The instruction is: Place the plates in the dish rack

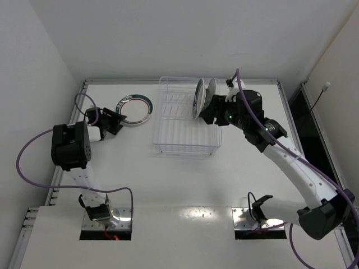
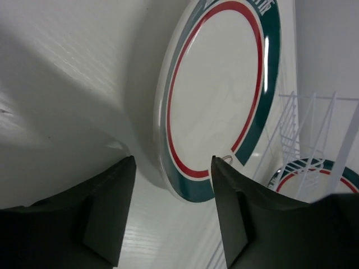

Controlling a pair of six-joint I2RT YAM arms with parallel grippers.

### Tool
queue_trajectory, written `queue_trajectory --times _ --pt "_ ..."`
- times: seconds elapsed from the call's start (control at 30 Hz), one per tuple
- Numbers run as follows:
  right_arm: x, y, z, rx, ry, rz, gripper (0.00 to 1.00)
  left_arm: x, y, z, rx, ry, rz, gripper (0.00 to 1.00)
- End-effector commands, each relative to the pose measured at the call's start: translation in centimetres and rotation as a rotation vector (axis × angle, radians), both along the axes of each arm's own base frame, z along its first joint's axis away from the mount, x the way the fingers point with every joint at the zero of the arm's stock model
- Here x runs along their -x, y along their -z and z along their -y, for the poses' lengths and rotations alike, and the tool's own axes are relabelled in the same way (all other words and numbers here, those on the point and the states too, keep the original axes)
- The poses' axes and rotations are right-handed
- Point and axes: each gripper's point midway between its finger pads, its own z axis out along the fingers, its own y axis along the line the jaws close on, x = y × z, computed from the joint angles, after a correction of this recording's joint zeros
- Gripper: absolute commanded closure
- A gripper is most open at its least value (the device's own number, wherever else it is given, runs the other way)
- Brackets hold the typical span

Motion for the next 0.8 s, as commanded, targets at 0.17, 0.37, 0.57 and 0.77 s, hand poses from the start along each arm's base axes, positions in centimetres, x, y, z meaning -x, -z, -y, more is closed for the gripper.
queue_trajectory --times 0.17,0.37,0.57,0.77 --pt "0.3 -2.3 1.8 0.002 0.035 0.067 0.43 -1.2 0.4 0.3 -0.037 0.088 0.020 0.95" --pt "0.3 -2.3 1.3 -0.006 0.005 0.051 0.43 -2.1 -2.8 -1.3 -0.057 0.070 0.079 1.00" --pt "0.5 -1.7 1.5 -0.002 0.005 0.041 0.43 -1.1 -9.3 -3.1 -0.089 0.027 0.167 1.00" --pt "0.9 -0.3 -1.9 -0.038 -0.181 0.002 0.43 2.2 -20.0 -3.8 -0.133 -0.010 0.385 1.00"
